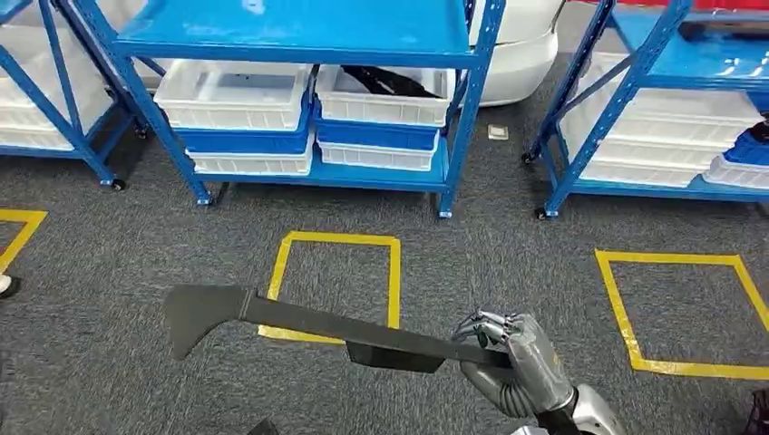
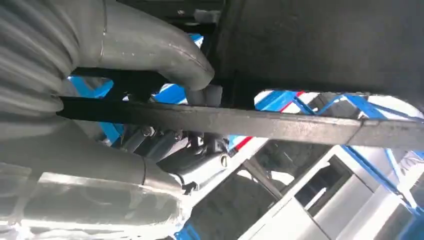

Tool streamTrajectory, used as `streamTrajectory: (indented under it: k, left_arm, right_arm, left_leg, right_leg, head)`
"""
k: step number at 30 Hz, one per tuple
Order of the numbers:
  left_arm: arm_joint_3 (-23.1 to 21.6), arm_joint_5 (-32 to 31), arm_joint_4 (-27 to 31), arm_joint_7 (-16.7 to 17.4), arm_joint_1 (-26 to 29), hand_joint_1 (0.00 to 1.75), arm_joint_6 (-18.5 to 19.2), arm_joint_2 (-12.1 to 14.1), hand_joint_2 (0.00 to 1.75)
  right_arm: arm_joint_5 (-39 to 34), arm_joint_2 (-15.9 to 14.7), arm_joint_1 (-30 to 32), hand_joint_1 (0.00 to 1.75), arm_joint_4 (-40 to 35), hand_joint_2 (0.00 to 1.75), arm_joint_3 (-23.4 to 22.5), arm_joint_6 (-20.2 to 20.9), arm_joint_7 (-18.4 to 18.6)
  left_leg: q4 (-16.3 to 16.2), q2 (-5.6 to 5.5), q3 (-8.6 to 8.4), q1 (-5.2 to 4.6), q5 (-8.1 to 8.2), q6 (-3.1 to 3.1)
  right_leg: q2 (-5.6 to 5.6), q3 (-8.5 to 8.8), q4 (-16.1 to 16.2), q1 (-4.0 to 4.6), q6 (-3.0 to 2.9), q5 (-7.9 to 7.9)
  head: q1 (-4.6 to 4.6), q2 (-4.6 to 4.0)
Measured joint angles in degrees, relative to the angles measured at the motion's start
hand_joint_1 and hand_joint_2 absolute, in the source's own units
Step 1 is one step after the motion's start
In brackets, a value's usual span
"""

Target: Take the parts from the cabinet and place them on the table.

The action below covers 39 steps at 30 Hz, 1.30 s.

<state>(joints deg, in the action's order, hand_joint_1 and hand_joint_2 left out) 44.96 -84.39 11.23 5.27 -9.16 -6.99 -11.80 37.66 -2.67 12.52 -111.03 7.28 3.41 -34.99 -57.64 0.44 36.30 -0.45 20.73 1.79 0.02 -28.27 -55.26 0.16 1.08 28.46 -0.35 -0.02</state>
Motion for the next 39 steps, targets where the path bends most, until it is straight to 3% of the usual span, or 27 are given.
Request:
streamTrajectory:
  k: [1, 2, 3, 5, 6, 8, 11, 12, 13, 15, 16, 17, 19, 21, 22, 23, 25, 26, 27, 28, 30, 31, 32, 34, 36, 37, 39]
  left_arm:
    - [0.0, 0.1, 0.0, 0.0, 0.0, 0.00, 0.0, 0.0, 0.00]
    - [0.0, 0.1, 0.0, 0.0, 0.0, 0.00, 0.3, 0.3, 0.00]
    - [0.0, 0.0, 0.0, 0.0, 0.1, 0.00, 0.4, 0.3, 0.00]
    - [0.0, 0.0, 0.0, -0.3, 0.2, 0.00, 0.5, 0.6, 0.00]
    - [0.0, -0.1, 0.0, -0.3, 0.3, 0.00, 0.5, 0.6, 0.00]
    - [0.0, -0.1, 0.0, -0.3, 0.5, 0.00, 0.5, 0.7, 0.00]
    - [0.0, -0.4, 0.0, -0.3, 0.4, 0.00, 0.5, 0.7, 0.00]
    - [-0.1, -0.5, 0.0, -0.3, 0.3, 0.00, 0.5, 0.2, 0.00]
    - [-0.1, -0.6, 0.0, -0.3, 0.4, 0.00, 0.6, 0.0, 0.00]
    - [-0.4, -0.7, 0.0, -0.2, 0.2, 0.00, 1.0, -0.4, 0.00]
    - [-0.6, -0.7, -0.1, -0.2, 0.2, 0.00, 1.1, -0.8, 0.00]
    - [-0.8, -0.8, -0.1, -0.3, 0.2, 0.00, 1.2, -1.1, 0.00]
    - [-1.1, -0.8, -0.1, -0.8, 0.2, 0.00, 1.5, -1.2, 0.00]
    - [-1.2, -0.8, -0.1, -1.1, 0.2, 0.00, 1.5, -1.2, 0.00]
    - [-1.2, -0.8, -0.1, -1.1, 0.2, 0.00, 1.5, -1.2, 0.00]
    - [-1.2, -0.8, -0.1, -1.1, 0.2, 0.00, 1.5, -1.2, 0.00]
    - [-1.2, -0.6, -0.1, -1.1, 0.3, 0.00, 1.5, -1.2, 0.00]
    - [-1.1, -0.5, -0.1, -1.1, 0.2, 0.00, 1.5, -1.2, 0.00]
    - [-1.1, -0.5, -0.1, -1.1, 0.2, 0.00, 1.5, -1.2, 0.00]
    - [-1.1, -0.5, -0.1, -1.1, 0.3, 0.00, 1.5, -1.2, 0.00]
    - [-1.1, -0.5, -0.1, -1.1, 0.3, 0.00, 1.5, -1.2, 0.00]
    - [-1.1, -0.5, -0.1, -1.1, 0.4, 0.00, 1.5, -1.2, 0.00]
    - [-1.1, -0.3, -0.1, -1.0, 0.5, 0.00, 1.4, -1.2, 0.00]
    - [-1.0, 0.0, -0.1, -1.0, 1.0, 0.00, 1.3, -1.1, 0.00]
    - [-0.9, 0.0, -0.1, -1.1, 1.3, 0.00, 1.2, -1.0, 0.00]
    - [-0.8, 0.0, -0.1, -1.1, 1.4, 0.00, 1.2, -0.9, 0.00]
    - [-0.8, 0.0, -0.1, -1.1, 1.6, 0.00, 1.1, -0.8, 0.00]
  right_arm:
    - [0.1, 0.0, 0.0, 1.75, 0.0, 1.75, 0.1, 0.0, 0.0]
    - [0.2, 0.0, 0.0, 1.75, 0.0, 1.75, 0.3, 0.0, 0.1]
    - [0.3, 0.0, 0.0, 1.75, 0.0, 1.75, 0.4, -0.1, 0.3]
    - [0.4, 0.0, 0.5, 1.75, 0.0, 1.75, 0.8, -0.1, 0.8]
    - [0.4, 0.0, 0.7, 1.75, 0.0, 1.75, 0.9, -0.1, 0.9]
    - [0.4, 0.0, 1.0, 1.75, 0.0, 1.75, 1.0, -0.1, 0.9]
    - [0.5, 0.0, 1.1, 1.75, 0.0, 1.75, 1.1, -0.1, 1.0]
    - [0.7, 0.0, 1.1, 1.75, 0.0, 1.75, 1.2, -0.2, 1.2]
    - [1.1, 0.0, 1.2, 1.75, 0.0, 1.75, 1.3, -0.3, 1.4]
    - [1.5, 0.1, 2.0, 1.75, -0.3, 1.75, 1.3, -1.1, 1.8]
    - [1.7, 0.0, 2.7, 1.75, -0.7, 1.75, 1.3, -1.3, 1.9]
    - [1.8, 0.0, 3.3, 1.75, -1.0, 1.75, 1.3, -1.6, 2.0]
    - [1.9, -0.1, 4.6, 1.75, -2.0, 1.75, 1.2, -1.7, 2.1]
    - [1.9, -0.2, 5.6, 1.75, -2.5, 1.75, 1.2, -1.9, 2.1]
    - [1.9, -0.4, 6.0, 1.75, -2.5, 1.75, 1.1, -2.0, 2.2]
    - [1.9, -0.4, 6.5, 1.75, -2.6, 1.75, 1.0, -2.1, 2.3]
    - [1.9, -0.5, 7.0, 1.75, -2.9, 1.75, 1.0, -2.1, 2.3]
    - [2.0, -0.5, 7.1, 1.75, -3.0, 1.75, 1.0, -2.1, 2.3]
    - [2.0, -0.5, 7.0, 1.75, -3.2, 1.75, 1.0, -2.1, 2.4]
    - [2.0, -0.4, 7.3, 1.75, -3.3, 1.75, 1.0, -2.2, 2.5]
    - [2.1, -0.4, 7.4, 1.75, -3.6, 1.75, 1.0, -2.3, 2.6]
    - [2.0, -0.4, 7.5, 1.75, -3.6, 1.75, 1.0, -2.3, 2.7]
    - [2.1, -0.4, 7.6, 1.75, -3.6, 1.75, 1.0, -2.3, 2.8]
    - [2.2, -0.4, 8.0, 1.75, -3.6, 1.75, 1.0, -2.3, 2.9]
    - [2.2, -0.4, 8.4, 1.75, -3.6, 1.75, 1.0, -2.3, 3.0]
    - [2.2, -0.4, 8.6, 1.75, -3.6, 1.75, 1.0, -2.3, 3.0]
    - [2.2, -0.4, 8.9, 1.75, -3.6, 1.75, 1.0, -2.3, 3.0]
  left_leg:
    - [-0.2, -0.03, 0.25, -0.01, -0.15, -0.42]
    - [-1.4, -0.33, 0.88, 0.35, 1.39, -0.77]
    - [-4.3, -0.37, 1.84, 0.60, 4.77, -1.07]
    - [-14.3, -0.48, 5.12, 1.01, 11.05, -1.99]
    - [-18.0, -0.47, 6.08, 1.30, 12.49, -2.44]
    - [-17.3, -0.42, 4.13, 2.00, 11.40, -2.99]
    - [-2.3, -0.45, -6.12, 2.95, 6.86, -3.69]
    - [-1.6, -0.98, -6.66, 2.45, 7.52, -3.41]
    - [-2.1, -1.17, -5.86, 2.31, 6.61, -2.54]
    - [-1.7, -1.05, -5.34, 1.83, 6.90, -1.76]
    - [-1.1, -1.02, -4.98, 1.73, 6.30, -0.99]
    - [-0.6, -0.72, -4.77, 2.06, 5.53, -0.13]
    - [-0.6, -0.66, -3.61, 1.70, 4.62, 0.96]
    - [-0.6, -0.43, -2.40, 1.37, 3.76, 1.22]
    - [-0.6, -0.39, -1.87, 1.23, 3.32, 1.20]
    - [-0.7, -0.40, -1.36, 1.12, 2.94, 1.15]
    - [-0.7, -0.43, -0.49, 0.97, 2.13, 0.86]
    - [-0.7, -0.45, -0.15, 0.96, 1.72, 0.63]
    - [-0.8, -0.45, 0.06, 0.90, 1.38, 0.28]
    - [-0.4, -0.41, 0.07, 0.92, 0.90, -0.25]
    - [-0.5, -0.44, -0.02, 0.96, 0.56, -0.80]
    - [-0.6, -0.45, 0.27, 0.86, 0.32, -1.08]
    - [-1.0, -0.47, 0.59, 1.22, 0.51, -1.29]
    - [-5.3, -0.45, 1.96, 1.44, 6.28, -1.81]
    - [-13.2, -0.48, 4.19, 1.58, 11.03, -2.44]
    - [-15.9, -0.47, 4.69, 1.63, 11.81, -2.62]
    - [-13.4, -0.45, 1.76, 1.81, 9.70, -2.79]
  right_leg:
    - [-0.02, -0.05, 0.5, -1.19, -0.79, -0.77]
    - [-0.21, 0.09, 0.6, -1.51, -1.18, -1.18]
    - [-0.24, -0.36, 0.6, -1.58, -2.14, -1.73]
    - [-0.28, -1.28, 0.5, -1.55, -2.16, -2.57]
    - [-0.28, -1.83, 0.5, -1.55, -1.99, -2.95]
    - [-0.26, -2.59, 0.4, -1.74, -1.50, -3.50]
    - [-0.16, -3.44, -0.8, -2.01, -0.93, -3.77]
    - [-0.07, -4.11, -1.1, -1.83, -0.69, -3.90]
    - [-0.08, -4.15, -1.2, -1.50, -0.20, -4.08]
    - [-0.09, -4.61, -0.9, -1.43, 0.98, -4.77]
    - [-0.08, -4.90, -0.8, -1.01, 1.60, -5.14]
    - [-0.13, -5.72, -1.7, -1.45, 1.68, -4.49]
    - [-0.10, -8.49, -7.9, -1.46, 0.42, 0.59]
    - [-0.09, -11.79, -17.1, -1.53, 0.11, 4.83]
    - [-0.09, -12.08, -19.1, -1.48, 0.60, 5.30]
    - [-0.09, -10.99, -18.4, -1.47, 1.07, 4.76]
    - [-0.10, -5.15, -10.0, -1.42, 1.90, 1.85]
    - [-0.12, -1.08, -3.9, -1.35, 1.85, 0.66]
    - [-0.13, 1.20, 0.5, -1.26, 1.09, 1.72]
    - [0.04, 1.41, -0.5, -0.40, 0.94, 0.43]
    - [0.07, 0.29, 0.0, -0.28, 0.25, 0.58]
    - [0.07, 0.11, 0.1, -0.58, -0.15, 0.20]
    - [0.03, -0.08, 0.1, -1.75, -0.63, -0.35]
    - [-0.13, -0.61, 0.1, -1.43, -1.66, -1.04]
    - [-0.23, -1.32, -0.2, -1.23, -1.86, -1.61]
    - [-0.25, -1.67, -0.7, -1.14, -1.73, -1.77]
    - [-0.21, -3.09, -2.1, -1.22, -1.55, -1.87]
  head:
    - [0.07, 0.00]
    - [0.02, 0.00]
    - [-0.04, 0.00]
    - [-0.20, 0.00]
    - [-0.24, 0.00]
    - [-0.22, 0.00]
    - [-0.24, 0.00]
    - [-0.45, 0.00]
    - [-0.11, 0.00]
    - [-0.04, 0.00]
    - [-0.15, 0.00]
    - [-0.06, 0.00]
    - [0.22, 0.00]
    - [0.15, 0.00]
    - [0.22, 0.00]
    - [0.13, 0.00]
    - [0.18, 0.00]
    - [0.22, 0.00]
    - [0.17, 0.00]
    - [-0.11, 0.00]
    - [0.24, 0.00]
    - [0.22, 0.00]
    - [0.18, 0.00]
    - [-0.07, 0.00]
    - [-0.11, 0.00]
    - [-0.04, 0.00]
    - [-0.13, 0.00]
